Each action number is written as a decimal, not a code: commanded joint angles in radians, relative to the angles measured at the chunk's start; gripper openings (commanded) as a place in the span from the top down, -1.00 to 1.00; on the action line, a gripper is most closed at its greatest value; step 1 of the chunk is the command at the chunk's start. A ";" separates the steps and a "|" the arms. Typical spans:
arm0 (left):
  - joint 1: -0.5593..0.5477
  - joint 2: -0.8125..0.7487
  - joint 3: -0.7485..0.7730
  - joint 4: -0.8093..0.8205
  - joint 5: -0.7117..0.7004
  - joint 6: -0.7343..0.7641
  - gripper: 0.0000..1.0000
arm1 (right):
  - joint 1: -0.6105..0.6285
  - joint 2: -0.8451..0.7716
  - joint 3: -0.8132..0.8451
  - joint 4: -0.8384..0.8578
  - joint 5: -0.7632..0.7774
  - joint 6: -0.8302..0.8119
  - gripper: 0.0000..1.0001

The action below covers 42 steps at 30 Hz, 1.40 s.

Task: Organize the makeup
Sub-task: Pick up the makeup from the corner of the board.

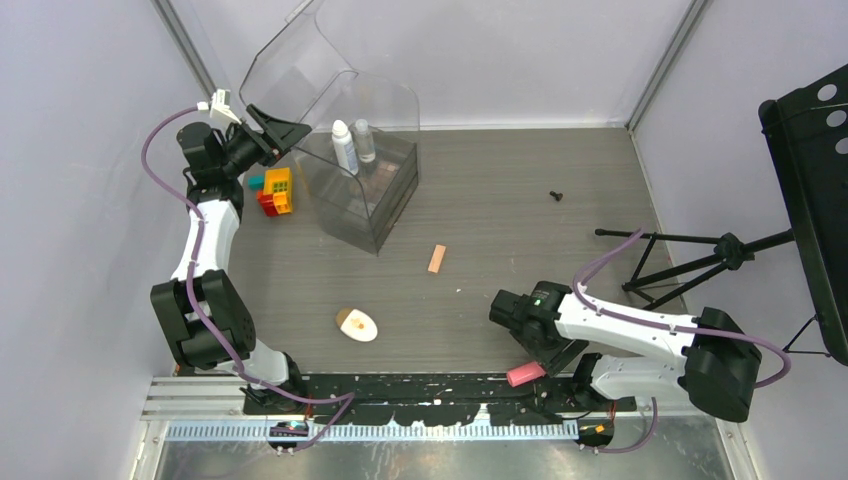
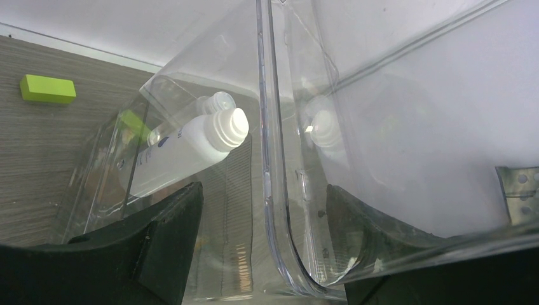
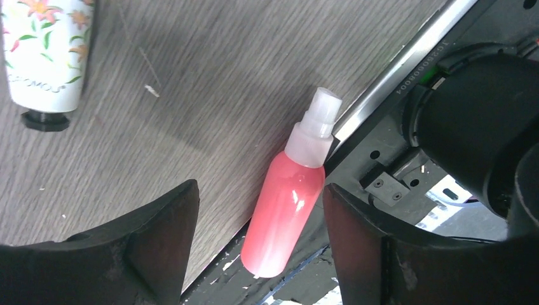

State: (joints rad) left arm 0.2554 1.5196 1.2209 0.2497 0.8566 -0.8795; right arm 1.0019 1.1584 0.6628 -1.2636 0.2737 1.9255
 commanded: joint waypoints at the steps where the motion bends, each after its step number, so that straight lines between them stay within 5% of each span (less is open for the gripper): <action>1: -0.004 -0.011 0.026 0.025 0.010 -0.004 -0.47 | 0.010 -0.020 -0.037 0.015 -0.025 0.071 -0.51; 14: -0.003 -0.007 0.025 0.039 0.015 -0.015 -0.47 | 0.010 -0.021 -0.091 0.051 -0.017 0.105 -0.27; 25: -0.003 -0.014 0.020 0.039 0.013 -0.010 -0.47 | 0.010 -0.069 -0.107 0.071 0.057 0.122 0.25; 27: -0.003 -0.015 0.019 0.039 0.012 -0.009 -0.47 | 0.009 -0.088 -0.094 0.070 0.097 0.122 0.49; 31: -0.003 -0.010 0.022 0.038 0.015 -0.011 -0.47 | 0.008 -0.163 -0.020 0.073 0.256 0.065 0.61; 37: -0.003 -0.012 0.026 0.039 0.015 -0.015 -0.47 | 0.008 -0.237 0.150 0.360 0.679 -0.501 0.89; 42: -0.002 -0.015 0.027 0.039 0.015 -0.015 -0.47 | 0.009 -0.156 0.143 1.182 0.746 -1.344 0.95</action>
State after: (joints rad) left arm 0.2554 1.5200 1.2209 0.2531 0.8566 -0.8833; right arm 1.0065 0.9390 0.7834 -0.7658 0.8330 1.3190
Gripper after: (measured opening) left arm 0.737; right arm 0.425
